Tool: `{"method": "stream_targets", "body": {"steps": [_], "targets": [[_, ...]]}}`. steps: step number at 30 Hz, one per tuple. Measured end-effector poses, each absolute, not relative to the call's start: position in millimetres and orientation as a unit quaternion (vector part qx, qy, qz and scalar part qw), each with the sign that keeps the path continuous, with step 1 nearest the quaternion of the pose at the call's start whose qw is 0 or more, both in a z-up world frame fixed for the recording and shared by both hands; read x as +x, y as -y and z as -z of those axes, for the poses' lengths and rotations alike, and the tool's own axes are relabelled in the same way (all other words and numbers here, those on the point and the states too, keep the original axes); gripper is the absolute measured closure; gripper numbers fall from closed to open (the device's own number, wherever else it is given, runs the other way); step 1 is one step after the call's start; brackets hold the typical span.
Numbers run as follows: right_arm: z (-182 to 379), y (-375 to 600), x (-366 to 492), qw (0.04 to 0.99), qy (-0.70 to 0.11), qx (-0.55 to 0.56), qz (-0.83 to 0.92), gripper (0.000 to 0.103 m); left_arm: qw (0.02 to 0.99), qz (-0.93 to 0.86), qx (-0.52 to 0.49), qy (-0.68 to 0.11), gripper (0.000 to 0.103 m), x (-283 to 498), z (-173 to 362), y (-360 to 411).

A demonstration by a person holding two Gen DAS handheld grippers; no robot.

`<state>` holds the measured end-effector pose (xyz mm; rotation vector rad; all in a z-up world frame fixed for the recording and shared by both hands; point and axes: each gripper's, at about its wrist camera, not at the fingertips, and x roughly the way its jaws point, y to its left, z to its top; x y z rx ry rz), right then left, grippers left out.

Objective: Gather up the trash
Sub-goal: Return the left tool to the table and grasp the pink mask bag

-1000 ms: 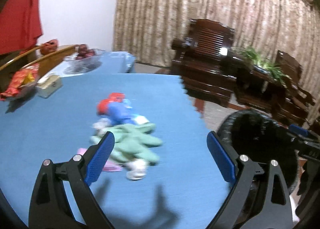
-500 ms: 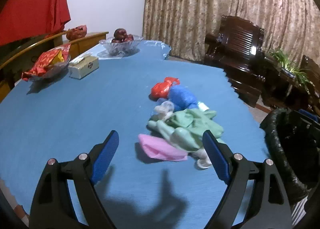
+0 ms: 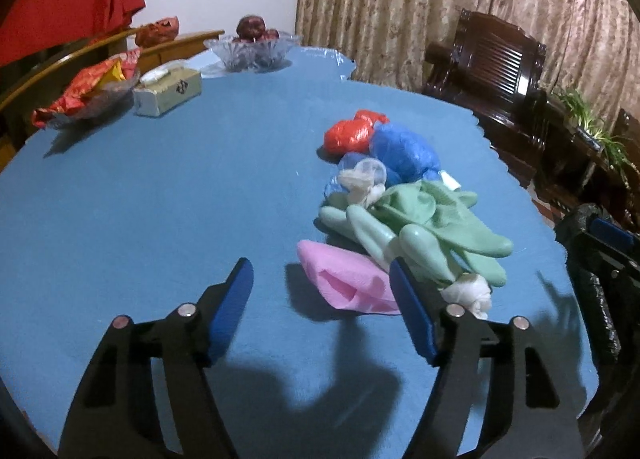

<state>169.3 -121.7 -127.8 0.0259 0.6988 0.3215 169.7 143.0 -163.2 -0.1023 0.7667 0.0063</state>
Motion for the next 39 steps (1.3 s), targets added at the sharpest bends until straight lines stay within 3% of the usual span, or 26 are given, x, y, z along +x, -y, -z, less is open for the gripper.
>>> {"method": "stream_targets", "body": {"steps": [5,14,27,31,37,39], "targets": [[136.6,119.3,176.1,0.923,-0.351,0.007,-0.158,0.006,0.921,0.016,-0.059,-0.385,0.049,176.5,172.9,-140.3],[145.6,111.2,181.1,0.918,-0.362,0.003,-0.162,0.006,0.917,0.036,-0.087,-0.387,0.089,177.1,178.7,-141.4],[151.7,89.8,172.6,0.913,-0.370,0.014,-0.172,0.008,0.926,0.015,-0.082,-0.369,0.094,155.1,157.6,-163.3],[156.6,79.3,168.9,0.905,-0.383,0.015,-0.183,0.015,0.925,0.003,-0.074,-0.373,0.094,147.5,157.2,-176.5],[168.1,63.2,164.8,0.892,-0.405,0.009,-0.200,0.038,0.923,-0.007,-0.074,-0.379,0.094,138.6,160.8,-192.4],[172.5,59.6,164.5,0.888,-0.412,0.009,-0.202,0.041,0.922,-0.009,-0.074,-0.379,0.094,136.5,161.9,-196.2]]}}
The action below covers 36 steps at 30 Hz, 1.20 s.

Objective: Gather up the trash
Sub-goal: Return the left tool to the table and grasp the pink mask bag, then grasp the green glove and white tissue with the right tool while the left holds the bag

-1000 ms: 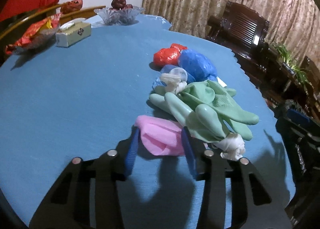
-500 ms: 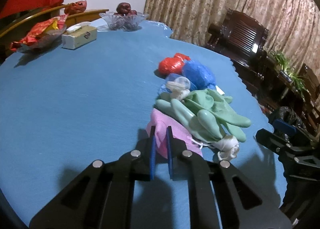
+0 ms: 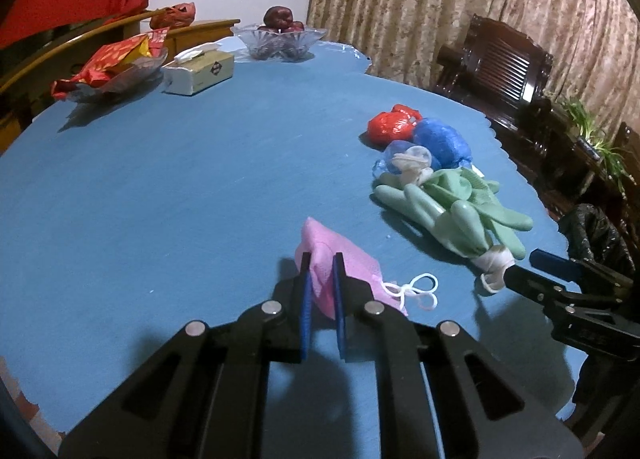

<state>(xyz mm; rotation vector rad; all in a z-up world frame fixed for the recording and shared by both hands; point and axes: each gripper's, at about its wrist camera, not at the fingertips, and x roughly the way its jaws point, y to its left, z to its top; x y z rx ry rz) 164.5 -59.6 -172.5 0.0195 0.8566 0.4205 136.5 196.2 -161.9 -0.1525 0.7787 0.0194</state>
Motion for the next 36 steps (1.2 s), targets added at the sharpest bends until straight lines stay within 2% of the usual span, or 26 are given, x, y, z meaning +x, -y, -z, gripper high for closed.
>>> {"method": "stream_targets", "body": {"steps": [10,24,27,30,36], "targets": [[183.1,43.0,165.7,0.877,-0.428,0.012,-0.217,0.052,0.921,-0.014,-0.084,-0.379,0.094,132.7,165.2,-206.2],[177.8,32.5,157.5,0.868,-0.434,0.017,-0.239,0.051,0.922,-0.031,-0.088,-0.377,0.094,125.0,162.9,-218.2],[177.6,38.9,165.1,0.871,-0.434,0.024,-0.229,0.048,0.921,-0.032,-0.089,-0.379,0.093,124.8,163.8,-218.5],[173.3,48.4,171.3,0.885,-0.420,0.017,-0.201,0.035,0.921,-0.032,-0.089,-0.378,0.093,124.0,164.2,-217.5],[173.9,51.3,174.0,0.883,-0.422,0.012,-0.203,0.030,0.919,-0.030,-0.090,-0.382,0.093,123.8,165.7,-215.3]]}}
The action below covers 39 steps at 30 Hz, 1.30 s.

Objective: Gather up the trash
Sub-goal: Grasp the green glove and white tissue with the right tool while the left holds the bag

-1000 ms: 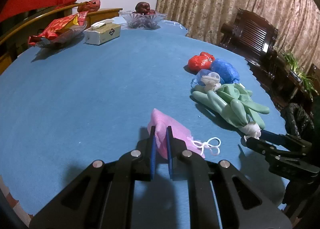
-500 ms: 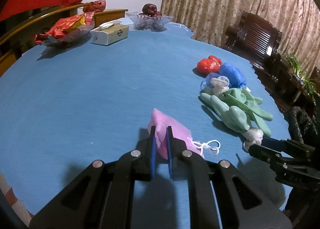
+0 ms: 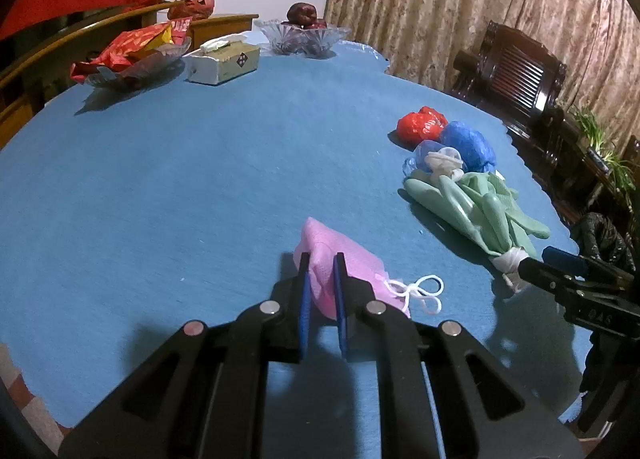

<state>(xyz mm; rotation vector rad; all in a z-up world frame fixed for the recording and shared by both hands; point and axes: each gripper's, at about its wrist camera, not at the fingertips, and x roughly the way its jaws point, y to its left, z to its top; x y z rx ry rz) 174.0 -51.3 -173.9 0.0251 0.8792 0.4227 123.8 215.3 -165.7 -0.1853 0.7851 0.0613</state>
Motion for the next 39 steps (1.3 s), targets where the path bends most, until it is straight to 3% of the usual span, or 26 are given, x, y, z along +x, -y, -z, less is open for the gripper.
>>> {"method": "stream_targets", "body": {"steps": [9,16,19,34,38,39], "targets": [[180.8,42.7,154.2,0.869,-0.440,0.016,-0.225,0.031,0.918,-0.031,-0.092,-0.384,0.093,126.0,168.4,-213.0],[183.7,32.0,170.1,0.873,-0.432,0.016,-0.226,0.037,0.918,-0.033,-0.092,-0.384,0.093,127.0,168.7,-215.8],[182.9,25.0,175.4,0.868,-0.436,0.022,-0.236,0.045,0.919,-0.036,-0.093,-0.382,0.093,126.7,168.1,-219.6],[183.0,3.8,197.6,0.862,-0.439,0.008,-0.253,0.045,0.918,-0.048,-0.101,-0.380,0.093,121.6,169.1,-229.9],[180.8,-9.4,191.3,0.858,-0.436,-0.018,-0.271,0.071,0.919,-0.047,-0.100,-0.378,0.093,121.2,167.4,-229.0],[179.5,-10.6,188.8,0.856,-0.437,-0.019,-0.277,0.072,0.919,-0.047,-0.100,-0.378,0.093,121.1,166.7,-228.9]]}}
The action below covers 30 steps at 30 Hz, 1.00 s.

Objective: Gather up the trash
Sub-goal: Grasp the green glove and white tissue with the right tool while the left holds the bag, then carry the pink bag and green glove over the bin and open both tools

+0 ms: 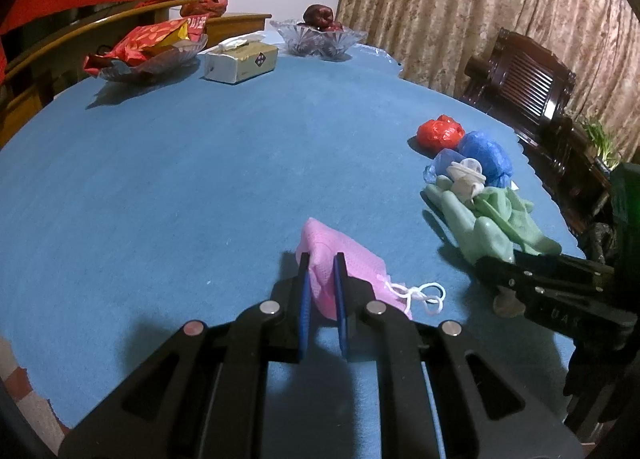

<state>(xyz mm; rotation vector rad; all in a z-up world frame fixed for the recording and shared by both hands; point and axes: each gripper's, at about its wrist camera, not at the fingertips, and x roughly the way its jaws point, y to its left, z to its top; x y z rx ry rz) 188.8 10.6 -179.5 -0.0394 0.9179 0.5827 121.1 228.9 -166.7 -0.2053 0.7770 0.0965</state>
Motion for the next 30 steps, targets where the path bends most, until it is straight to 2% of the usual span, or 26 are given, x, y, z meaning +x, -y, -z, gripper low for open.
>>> {"method": "stream_targets", "body": {"steps": [5,13,30], "targets": [[168.2,-3.2,179.2,0.853,-0.433,-0.001,-0.289,0.081,0.922,-0.045,-0.099,-0.372,0.093,120.8,159.6,-228.5],[151.9,18.5,168.0,0.852,-0.431,0.034,-0.295,0.081,0.928,-0.031,-0.097,-0.359,0.093,118.7,145.1,-217.5],[69.9,58.0,145.0,0.886,-0.336,0.056,-0.314,0.082,0.944,0.014,-0.094,-0.316,0.093,115.5,95.3,-182.0]]}}
